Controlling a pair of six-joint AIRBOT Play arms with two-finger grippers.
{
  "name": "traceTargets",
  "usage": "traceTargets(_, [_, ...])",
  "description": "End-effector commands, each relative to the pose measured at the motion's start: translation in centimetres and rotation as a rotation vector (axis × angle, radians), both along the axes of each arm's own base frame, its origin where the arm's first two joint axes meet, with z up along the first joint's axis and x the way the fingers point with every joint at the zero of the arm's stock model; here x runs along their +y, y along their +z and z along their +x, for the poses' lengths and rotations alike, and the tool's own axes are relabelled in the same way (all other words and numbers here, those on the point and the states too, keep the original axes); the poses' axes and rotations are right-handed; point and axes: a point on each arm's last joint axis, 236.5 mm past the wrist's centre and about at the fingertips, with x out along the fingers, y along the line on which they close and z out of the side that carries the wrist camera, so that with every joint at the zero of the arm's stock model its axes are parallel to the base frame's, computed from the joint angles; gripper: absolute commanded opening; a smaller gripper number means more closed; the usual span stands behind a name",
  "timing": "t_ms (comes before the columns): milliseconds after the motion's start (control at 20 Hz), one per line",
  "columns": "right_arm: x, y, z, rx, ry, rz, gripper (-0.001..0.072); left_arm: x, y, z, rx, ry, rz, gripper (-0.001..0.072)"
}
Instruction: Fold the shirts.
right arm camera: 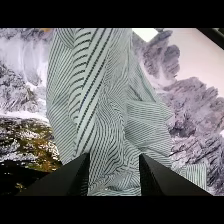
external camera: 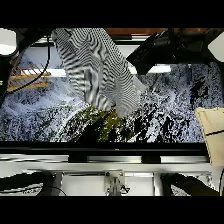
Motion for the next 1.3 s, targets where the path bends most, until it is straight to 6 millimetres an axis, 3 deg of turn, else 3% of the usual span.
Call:
traceTargets(0, [0.9, -1.1, 0.5, 0.044, 0.013, 0.026, 0.0455, 0.4, 1.6, -1.0, -0.031, -0.005, 0.005, 0.0062])
traceTargets(250, [3.5, 0.8, -0.6, 0.057, 0.090, 0.161, 0.0468, 0.5, 1.3, -0.7, -0.027, -0.001, 0.008, 0.0062])
traceTargets(600, [3.4, 2.5, -1.9, 0.035, 0.101, 0.184, 0.0468, 3.3, 1.3, 0.7, -0.009, 0.056, -0.013, 0.0062])
traceTargets(700, [3.7, 1.6, -2.3, 0.084, 0.112, 0.181, 0.0468, 3.1, 1.3, 0.6, -0.007, 0.052, -0.015, 0.0061])
traceTargets(800, [4.8, -0.7, -2.1, 0.115, 0.131, 0.122, 0.0469, 2.7, 1.3, 0.4, -0.007, 0.044, -0.016, 0.0061])
traceTargets(900, [6.2, -3.2, -1.2, 0.105, 0.131, 0.045, 0.0662, 2.4, 1.5, 0.2, -0.009, 0.038, -0.017, 0.0061])
traceTargets(1000, [7.2, -4.3, 0.7, 0.042, 0.103, -0.002, 0.0662, 2.2, 1.7, -0.1, -0.012, 0.032, -0.019, 0.0061])
traceTargets(1050, [7.9, -4.1, 1.5, 0.010, 0.096, 0.014, 0.0650, 2.1, 1.8, -0.3, -0.014, 0.028, -0.019, 0.0062])
traceTargets(1100, [8.2, -3.9, 2.1, -0.013, 0.087, 0.030, 0.0569, 2.1, 1.8, -0.3, -0.015, 0.028, -0.019, 0.0062])
traceTargets(1200, [8.4, -3.7, 2.6, -0.023, 0.077, 0.043, 0.0344, 2.1, 1.9, -0.3, -0.016, 0.030, -0.020, 0.0061])
traceTargets(1250, [8.2, -4.0, 2.6, -0.021, 0.076, 0.030, 0.0161, 2.3, 2.0, -0.3, -0.019, 0.033, -0.023, 0.0062])
